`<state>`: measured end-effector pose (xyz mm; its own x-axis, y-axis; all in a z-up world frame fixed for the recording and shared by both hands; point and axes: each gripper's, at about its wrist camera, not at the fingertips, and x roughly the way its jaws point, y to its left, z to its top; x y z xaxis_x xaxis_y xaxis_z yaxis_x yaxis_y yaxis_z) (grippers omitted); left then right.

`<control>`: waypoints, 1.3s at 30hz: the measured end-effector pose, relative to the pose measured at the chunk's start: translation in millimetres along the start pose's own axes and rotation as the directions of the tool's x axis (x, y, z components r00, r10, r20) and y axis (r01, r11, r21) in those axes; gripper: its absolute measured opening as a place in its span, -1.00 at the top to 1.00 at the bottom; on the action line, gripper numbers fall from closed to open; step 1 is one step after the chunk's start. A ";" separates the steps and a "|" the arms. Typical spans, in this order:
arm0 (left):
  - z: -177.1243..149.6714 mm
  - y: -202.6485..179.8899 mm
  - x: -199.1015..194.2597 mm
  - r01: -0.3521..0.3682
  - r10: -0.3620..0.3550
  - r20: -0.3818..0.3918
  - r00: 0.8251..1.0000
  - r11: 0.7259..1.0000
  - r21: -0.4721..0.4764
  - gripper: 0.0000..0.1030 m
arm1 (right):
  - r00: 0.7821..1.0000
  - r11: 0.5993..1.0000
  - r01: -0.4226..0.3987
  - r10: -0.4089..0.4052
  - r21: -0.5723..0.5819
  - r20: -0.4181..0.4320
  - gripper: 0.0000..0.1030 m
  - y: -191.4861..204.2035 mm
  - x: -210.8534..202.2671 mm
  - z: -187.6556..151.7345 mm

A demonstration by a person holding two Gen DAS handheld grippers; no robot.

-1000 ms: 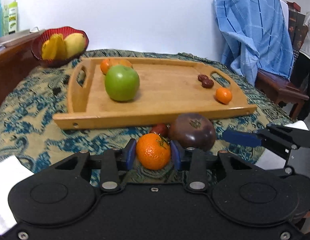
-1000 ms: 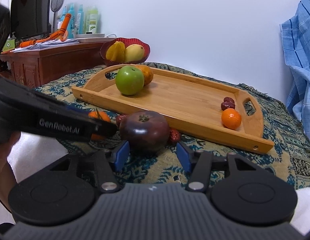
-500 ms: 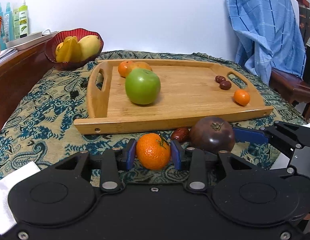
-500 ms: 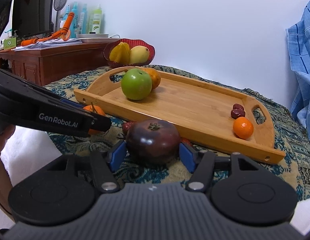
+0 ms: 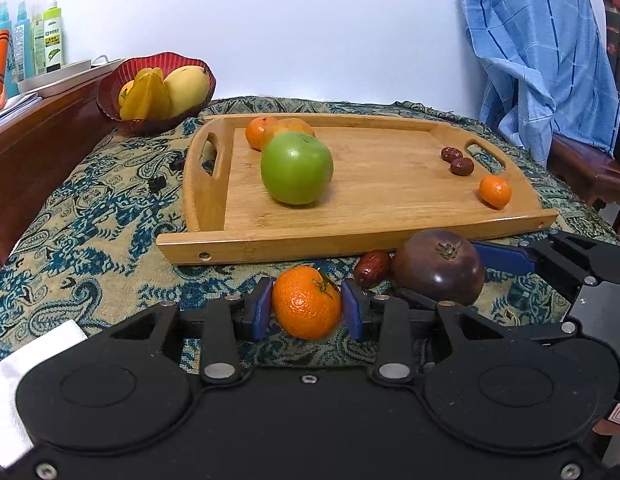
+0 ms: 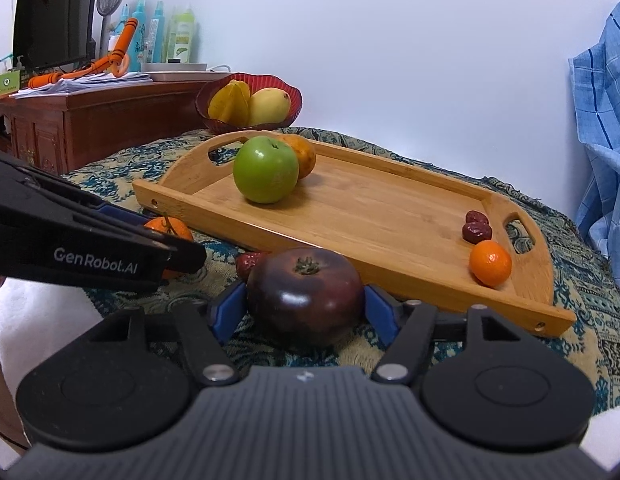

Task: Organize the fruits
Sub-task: 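Grasp a mandarin with the left tool while the right tool grasps the dark purple fruit, then carry the mandarin and dark purple fruit over the tray with both tools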

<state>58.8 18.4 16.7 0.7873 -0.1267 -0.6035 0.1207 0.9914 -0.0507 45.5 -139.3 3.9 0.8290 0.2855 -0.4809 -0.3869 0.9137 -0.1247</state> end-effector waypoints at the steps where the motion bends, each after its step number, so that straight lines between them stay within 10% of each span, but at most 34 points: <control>1: 0.0 -0.1 0.1 -0.001 0.001 0.000 1.000 1.000 0.000 0.31 | 1.000 1.000 0.002 -0.002 -0.003 0.000 -0.51 0.5 0.9 0.1; 11: 4.9 0.1 2.0 -0.014 0.014 0.001 1.000 1.000 -0.006 0.31 | 0.999 0.997 0.036 -0.036 -0.064 -0.005 -0.25 9.8 0.4 0.1; 39: 101.3 3.6 26.6 0.047 -0.041 0.063 0.997 0.995 -0.085 0.32 | 0.996 0.961 0.028 -0.051 0.275 0.079 -0.24 -101.8 10.5 62.8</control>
<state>141.5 15.3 81.1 0.8179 -0.1694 -0.5498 0.1057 0.9836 -0.1459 118.9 -211.2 66.1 0.8772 0.2602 -0.4036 -0.2378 0.9656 0.1057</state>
